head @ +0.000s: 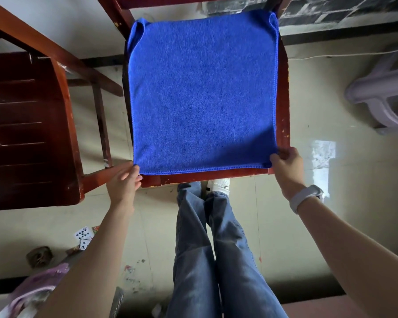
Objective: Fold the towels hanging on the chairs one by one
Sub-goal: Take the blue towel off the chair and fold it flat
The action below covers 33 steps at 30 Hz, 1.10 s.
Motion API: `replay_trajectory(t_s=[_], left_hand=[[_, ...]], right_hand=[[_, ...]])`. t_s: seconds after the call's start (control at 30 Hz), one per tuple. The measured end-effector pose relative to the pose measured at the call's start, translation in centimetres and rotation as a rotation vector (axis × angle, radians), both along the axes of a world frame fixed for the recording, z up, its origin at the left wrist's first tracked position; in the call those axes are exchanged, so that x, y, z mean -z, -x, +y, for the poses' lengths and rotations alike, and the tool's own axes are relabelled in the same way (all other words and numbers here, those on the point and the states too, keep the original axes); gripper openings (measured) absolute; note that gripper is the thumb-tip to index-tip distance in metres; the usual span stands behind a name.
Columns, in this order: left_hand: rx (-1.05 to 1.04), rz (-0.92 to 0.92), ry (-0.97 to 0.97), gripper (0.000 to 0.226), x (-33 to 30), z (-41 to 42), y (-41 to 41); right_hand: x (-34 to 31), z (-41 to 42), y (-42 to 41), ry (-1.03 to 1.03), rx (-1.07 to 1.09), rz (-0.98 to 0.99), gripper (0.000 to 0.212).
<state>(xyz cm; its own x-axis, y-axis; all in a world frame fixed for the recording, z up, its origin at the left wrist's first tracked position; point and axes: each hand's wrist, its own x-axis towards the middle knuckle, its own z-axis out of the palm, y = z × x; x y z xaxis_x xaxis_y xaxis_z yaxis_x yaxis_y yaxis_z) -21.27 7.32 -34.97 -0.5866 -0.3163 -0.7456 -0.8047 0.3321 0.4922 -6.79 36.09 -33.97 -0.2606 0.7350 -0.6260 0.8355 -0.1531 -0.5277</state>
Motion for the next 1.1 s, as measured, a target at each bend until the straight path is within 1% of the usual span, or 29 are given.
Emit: replay_trajectory(t_s=[0.03,0.1,0.17,0.23,0.33,0.4,0.53,0.6,0.73,0.9,0.97,1.03,1.1], left_hand=[[-0.003,-0.001,-0.008,0.027,0.0,-0.1,0.0],[-0.001,-0.010,-0.007,0.026,0.1,-0.2,-0.2],[0.024,-0.024,0.011,0.028,0.4,-0.1,-0.3],[0.072,-0.019,0.044,0.026,0.9,-0.1,-0.3],[0.210,0.012,0.130,0.013,1.0,0.1,-0.3],[0.316,0.033,0.196,0.016,1.1,0.1,-0.4],[0.392,0.071,0.281,0.019,0.9,0.6,-0.6],[0.487,0.129,0.327,0.019,0.6,0.8,-0.9],[0.699,0.266,0.401,0.017,0.4,1.1,-1.3],[0.852,0.252,0.507,0.018,0.6,1.6,-1.1],[0.873,0.254,0.508,0.019,0.6,1.8,-1.0],[0.802,0.235,0.485,0.019,0.4,1.9,-0.8],[0.706,0.208,0.455,0.019,0.2,1.8,-0.8]], right_hand=[[0.1,0.0,-0.3,0.036,0.023,0.021,0.013],[0.4,0.0,-1.1,0.082,0.046,-0.005,0.007],[0.7,-0.2,-1.7,0.097,0.043,-0.033,0.015],[0.9,-0.5,-1.9,0.104,0.046,-0.055,0.014],[1.2,-0.6,-2.2,0.072,0.056,-0.093,0.014],[1.4,-0.4,-2.2,0.057,0.050,-0.115,0.014],[1.1,-0.2,-1.7,-0.023,-0.137,-0.244,0.023],[0.9,-0.3,-1.5,-0.030,-0.197,-0.282,0.024],[0.9,-0.4,-1.6,0.001,-0.179,-0.229,0.029],[1.2,-0.6,-1.7,-0.029,-0.179,-0.204,0.031],[1.2,-0.4,-1.7,-0.014,-0.147,-0.173,0.038],[1.2,-0.1,-1.9,0.008,-0.095,-0.147,0.043],[1.1,0.3,-2.0,0.061,-0.028,-0.132,0.031]])
